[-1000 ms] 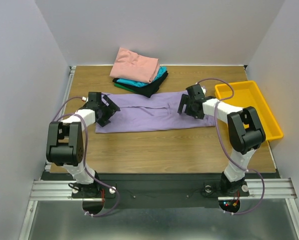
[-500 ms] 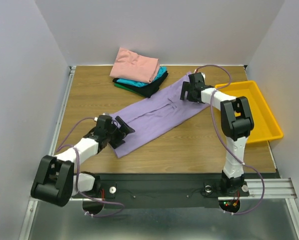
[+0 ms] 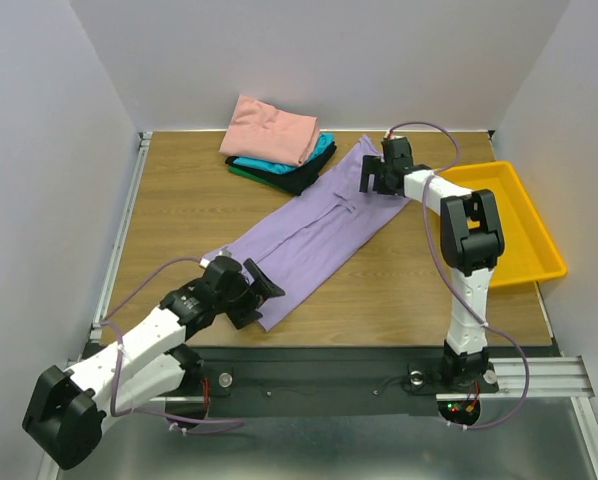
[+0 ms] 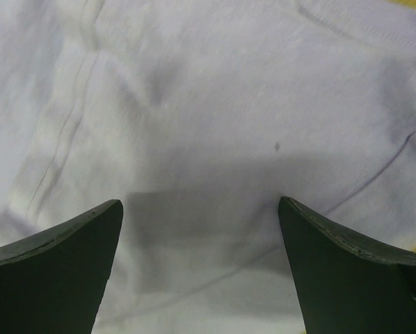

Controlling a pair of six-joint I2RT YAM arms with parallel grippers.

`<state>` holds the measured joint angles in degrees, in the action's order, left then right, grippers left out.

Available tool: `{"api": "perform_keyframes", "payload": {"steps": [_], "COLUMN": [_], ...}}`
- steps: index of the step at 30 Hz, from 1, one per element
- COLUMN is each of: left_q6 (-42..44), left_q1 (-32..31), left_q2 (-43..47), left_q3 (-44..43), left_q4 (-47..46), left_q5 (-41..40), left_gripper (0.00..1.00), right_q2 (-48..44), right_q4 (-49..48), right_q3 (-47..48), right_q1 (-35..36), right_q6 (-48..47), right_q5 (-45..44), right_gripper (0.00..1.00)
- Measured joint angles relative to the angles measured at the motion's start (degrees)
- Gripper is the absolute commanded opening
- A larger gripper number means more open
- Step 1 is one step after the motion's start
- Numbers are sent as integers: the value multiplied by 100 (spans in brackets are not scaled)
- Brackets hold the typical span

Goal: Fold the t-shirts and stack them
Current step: Fold the tshirt

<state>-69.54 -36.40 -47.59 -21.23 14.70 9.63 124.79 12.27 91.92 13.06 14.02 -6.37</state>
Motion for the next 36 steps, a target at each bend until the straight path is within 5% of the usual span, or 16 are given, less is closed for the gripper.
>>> {"api": "perform_keyframes", "payload": {"steps": [9,15,21,25,36], "left_q6": [245,857,1545,1847,2319], "left_q1": [398,1871,2691,2933,3228], "left_q2": [63,7,-907,-1746,-2496], "left_q3": [-1329,-1335,-1311,-1309,-1064], "left_q4": [1202,1381,745,474,-597], "left_q5": [-1869,-2450,-2291,-2076,-1502], "left_gripper": [99,98,86,76,57], "right_q2": [-2094,-3641,-2979,-2328,-1547], "right_q4": [175,-142,-11,155,273], "right_q3": [-1075,-2120,-2712,-2540,-1836], "right_q1": [192,2273,4929,5834,6253], "right_q6": [-190,-199,33,116,179], "right_q5": [680,535,330,157,-273], "right_gripper": [100,100,100,100,70]}}
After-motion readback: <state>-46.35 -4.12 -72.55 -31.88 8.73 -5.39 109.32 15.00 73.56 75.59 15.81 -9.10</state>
